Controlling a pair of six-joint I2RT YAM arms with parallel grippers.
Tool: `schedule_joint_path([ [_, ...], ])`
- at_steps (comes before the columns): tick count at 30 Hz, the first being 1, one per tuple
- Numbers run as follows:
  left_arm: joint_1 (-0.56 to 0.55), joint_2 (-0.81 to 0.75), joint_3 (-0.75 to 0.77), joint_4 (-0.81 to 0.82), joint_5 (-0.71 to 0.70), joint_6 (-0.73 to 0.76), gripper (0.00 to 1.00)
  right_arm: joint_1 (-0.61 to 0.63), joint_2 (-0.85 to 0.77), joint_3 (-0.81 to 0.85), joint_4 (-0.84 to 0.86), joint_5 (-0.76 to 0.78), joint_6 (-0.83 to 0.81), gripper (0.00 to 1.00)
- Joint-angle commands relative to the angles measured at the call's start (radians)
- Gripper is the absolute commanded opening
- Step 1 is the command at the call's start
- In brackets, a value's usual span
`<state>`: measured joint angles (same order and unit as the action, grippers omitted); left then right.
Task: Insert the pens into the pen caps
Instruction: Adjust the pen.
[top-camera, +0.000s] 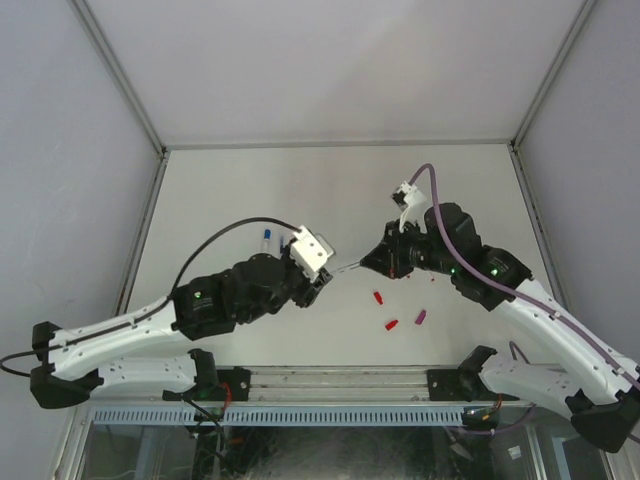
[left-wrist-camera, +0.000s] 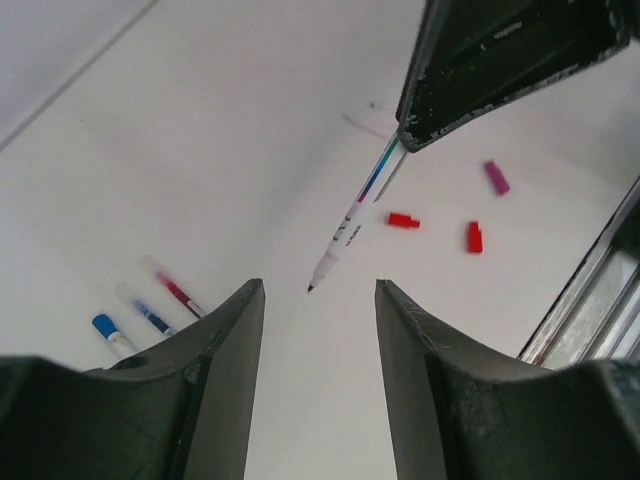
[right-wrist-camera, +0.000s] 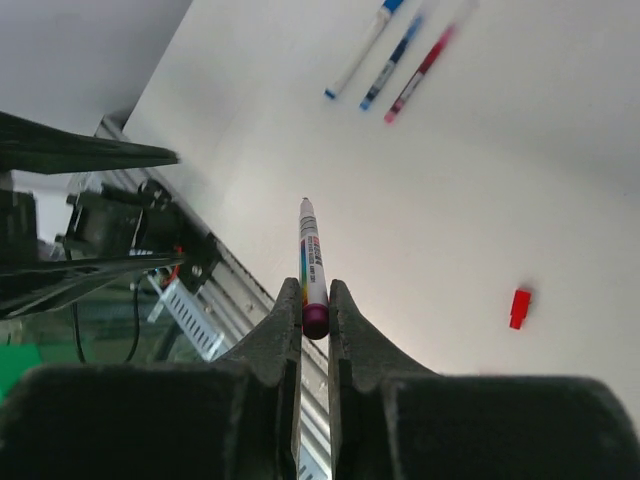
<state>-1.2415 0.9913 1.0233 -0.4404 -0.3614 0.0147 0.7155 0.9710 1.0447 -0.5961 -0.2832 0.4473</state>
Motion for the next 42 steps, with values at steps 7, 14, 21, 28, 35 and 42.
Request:
schedule_joint_path([
  [7, 0.139, -0.241, -0.127, 0.304, 0.043, -0.323, 0.57, 0.006, -0.206, -0.163, 0.409, 0.24, 0.223, 0.0],
  [14, 0.186, -0.308, -0.202, 0.589, 0.176, -0.496, 0.67, 0.029, -0.276, -0.31, 0.742, 0.265, 0.306, 0.0],
  [21, 0.187, -0.296, -0.243, 0.73, 0.203, -0.574, 0.71, 0.121, -0.287, -0.41, 1.046, 0.281, 0.322, 0.0],
  [28, 0.187, -0.294, -0.26, 0.751, 0.217, -0.595, 0.71, 0.15, -0.318, -0.489, 1.218, 0.318, 0.356, 0.0],
  [35, 0.187, -0.281, -0.261, 0.77, 0.24, -0.595, 0.71, 0.151, -0.327, -0.496, 1.266, 0.285, 0.381, 0.0],
  [42, 0.187, -0.267, -0.243, 0.782, 0.243, -0.579, 0.69, 0.154, -0.272, -0.496, 1.29, 0.152, 0.439, 0.0],
])
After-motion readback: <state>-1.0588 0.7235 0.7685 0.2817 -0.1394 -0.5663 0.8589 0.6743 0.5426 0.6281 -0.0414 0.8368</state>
